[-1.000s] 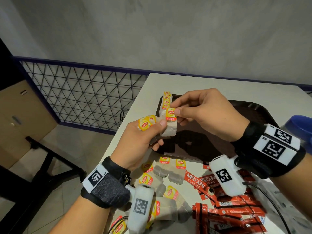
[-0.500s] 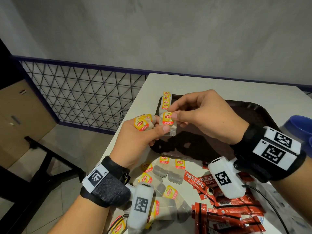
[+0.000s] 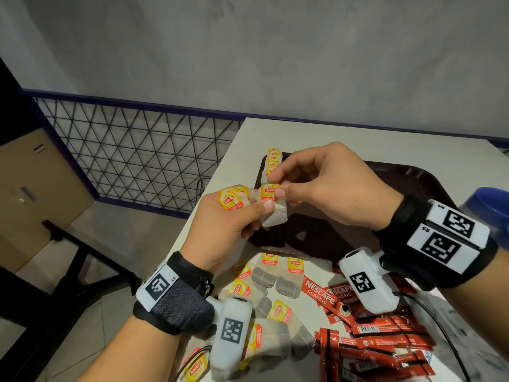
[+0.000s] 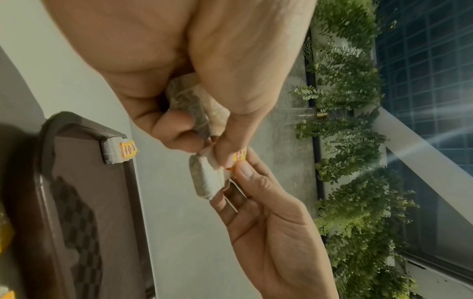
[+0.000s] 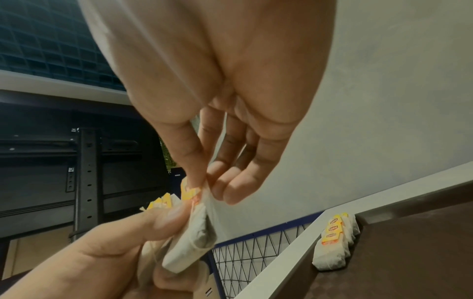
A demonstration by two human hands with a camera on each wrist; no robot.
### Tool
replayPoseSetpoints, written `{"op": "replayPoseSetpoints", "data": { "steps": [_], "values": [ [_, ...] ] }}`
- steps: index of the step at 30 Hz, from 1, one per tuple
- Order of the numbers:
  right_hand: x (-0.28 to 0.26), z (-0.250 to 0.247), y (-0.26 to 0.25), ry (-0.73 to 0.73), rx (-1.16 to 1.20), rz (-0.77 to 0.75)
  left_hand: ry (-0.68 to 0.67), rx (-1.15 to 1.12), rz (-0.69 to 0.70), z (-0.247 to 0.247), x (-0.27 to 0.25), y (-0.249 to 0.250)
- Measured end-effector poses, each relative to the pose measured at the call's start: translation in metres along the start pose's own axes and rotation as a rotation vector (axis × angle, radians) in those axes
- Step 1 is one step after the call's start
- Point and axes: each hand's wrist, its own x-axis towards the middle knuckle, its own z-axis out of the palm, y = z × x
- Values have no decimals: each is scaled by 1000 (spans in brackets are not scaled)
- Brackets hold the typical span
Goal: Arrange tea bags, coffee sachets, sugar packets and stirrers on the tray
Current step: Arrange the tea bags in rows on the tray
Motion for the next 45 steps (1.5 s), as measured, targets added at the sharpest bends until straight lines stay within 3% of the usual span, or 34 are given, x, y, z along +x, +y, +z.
{"op": "replayPoseSetpoints", "data": {
  "steps": [12, 20, 27, 31, 36, 45],
  "values": [
    [9, -1, 3, 45, -13, 56, 1, -11, 2, -3, 2, 2],
    [63, -13, 16, 178, -113, 80, 41, -104, -166, -9, 10, -3],
    [92, 3, 48, 31, 188, 341, 45, -121, -186, -10, 11, -5],
    [103, 15, 61, -103, 144, 414, 37, -110, -183, -9, 9, -3],
    [119, 22, 74, -59, 20, 445, 37, -95, -186, -10, 9, -1],
    [127, 21, 82, 16, 56, 502, 37, -79, -198, -7, 9, -3]
  ]
}}
